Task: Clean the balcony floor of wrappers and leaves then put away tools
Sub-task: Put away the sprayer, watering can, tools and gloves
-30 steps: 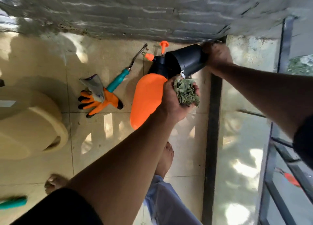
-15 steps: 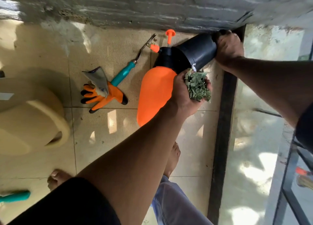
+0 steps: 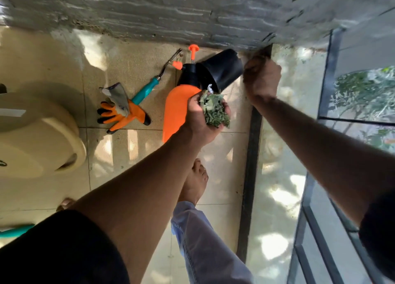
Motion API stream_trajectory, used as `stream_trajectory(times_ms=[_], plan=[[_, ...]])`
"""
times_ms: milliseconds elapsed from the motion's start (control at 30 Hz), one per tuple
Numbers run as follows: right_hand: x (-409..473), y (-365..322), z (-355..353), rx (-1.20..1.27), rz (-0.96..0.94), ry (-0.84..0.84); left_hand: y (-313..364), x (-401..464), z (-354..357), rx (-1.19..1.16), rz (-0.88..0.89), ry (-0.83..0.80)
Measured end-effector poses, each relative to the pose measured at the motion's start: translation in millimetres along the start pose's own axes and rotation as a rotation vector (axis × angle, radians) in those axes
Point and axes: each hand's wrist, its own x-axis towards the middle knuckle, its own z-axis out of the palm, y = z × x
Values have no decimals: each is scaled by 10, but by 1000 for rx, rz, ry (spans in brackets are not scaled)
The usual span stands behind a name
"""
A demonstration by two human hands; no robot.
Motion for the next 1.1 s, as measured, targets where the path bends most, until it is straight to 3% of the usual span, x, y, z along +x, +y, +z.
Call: stream_trajectory(times_ms=[133,233,367,500,700,867,967,1100], plan=[[-721,-464,-556,485,43,153,117,-493,46,116,40,5],[-1337,-905,-1018,759,74,30,215,-860,8,68,95,50],[-2096,-1356,-1385,566,-182,-142,341,-1477,27,51,155,-84],[-2589,-1608,-1518,334,-576,-52,421,-2052,-152,-55,255,-138],[-3240,-1723,-1469,319,-620,-266,326,-2775,-582,-259,289,-93],[-3769,-1880,-1446,437,-726,-164,235,-3141,-1124,-328,352,-82],[-4078,-1982,-1316,474,-653,-88,194,-3485,-1459,-431,363,-140],[-4650,-2177,-930,509,-251,-534,101,-4066,-2005,-598,468,-152]])
